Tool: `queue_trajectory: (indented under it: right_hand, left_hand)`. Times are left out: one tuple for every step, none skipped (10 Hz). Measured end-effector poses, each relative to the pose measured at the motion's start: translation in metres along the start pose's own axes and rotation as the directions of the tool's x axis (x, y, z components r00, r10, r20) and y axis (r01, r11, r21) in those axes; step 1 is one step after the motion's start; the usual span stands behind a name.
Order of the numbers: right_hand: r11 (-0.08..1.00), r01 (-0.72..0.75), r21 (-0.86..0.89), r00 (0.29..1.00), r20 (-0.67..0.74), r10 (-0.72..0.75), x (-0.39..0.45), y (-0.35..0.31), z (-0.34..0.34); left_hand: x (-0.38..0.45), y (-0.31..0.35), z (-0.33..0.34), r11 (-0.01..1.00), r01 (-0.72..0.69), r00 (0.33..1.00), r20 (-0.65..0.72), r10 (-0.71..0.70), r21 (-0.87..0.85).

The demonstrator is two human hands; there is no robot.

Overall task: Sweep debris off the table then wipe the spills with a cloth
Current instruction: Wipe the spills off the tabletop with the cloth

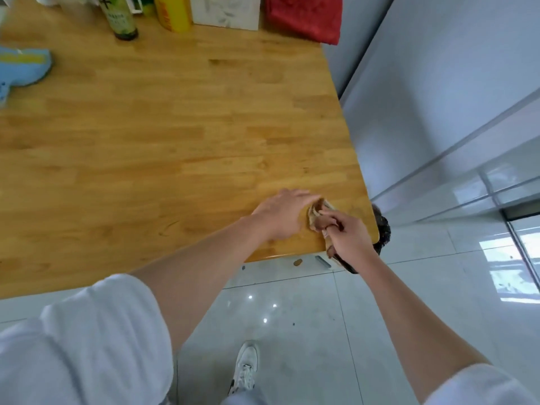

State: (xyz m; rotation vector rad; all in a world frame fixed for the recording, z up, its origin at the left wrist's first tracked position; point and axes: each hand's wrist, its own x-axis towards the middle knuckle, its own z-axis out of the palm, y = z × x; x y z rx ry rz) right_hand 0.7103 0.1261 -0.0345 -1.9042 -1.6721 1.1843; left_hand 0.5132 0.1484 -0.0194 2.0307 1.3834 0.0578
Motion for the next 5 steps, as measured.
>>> queue_trajectory:
  right_hand:
    - [0.997,0.042,0.07,0.995,-0.098,-0.035,0.002,0.005,-0.021]
    - [0.996,0.067,-0.063,0.998,0.018,-0.066,0.001,0.019,-0.037]
    - [0.985,0.088,-0.145,0.996,0.018,-0.087,0.004,0.026,-0.048]
    - [0.997,0.077,-0.005,0.983,-0.168,-0.077,0.017,0.016,-0.069]
    - [0.989,0.104,-0.107,0.985,-0.127,-0.118,0.029,0.003,-0.076]
  left_hand:
    - [0.029,0.029,0.01,0.989,-0.072,0.995,-0.056,0.08,0.132]
    - [0.037,0.031,0.01,0.993,-0.029,0.99,-0.135,0.044,0.113]
    - [0.037,0.032,0.003,0.998,-0.018,0.983,-0.183,0.007,-0.055]
    - [0.04,0.038,-0.01,0.96,-0.005,0.985,-0.166,-0.043,-0.281]
    - [0.043,0.039,-0.011,0.967,0.088,0.991,-0.077,-0.109,-0.241]
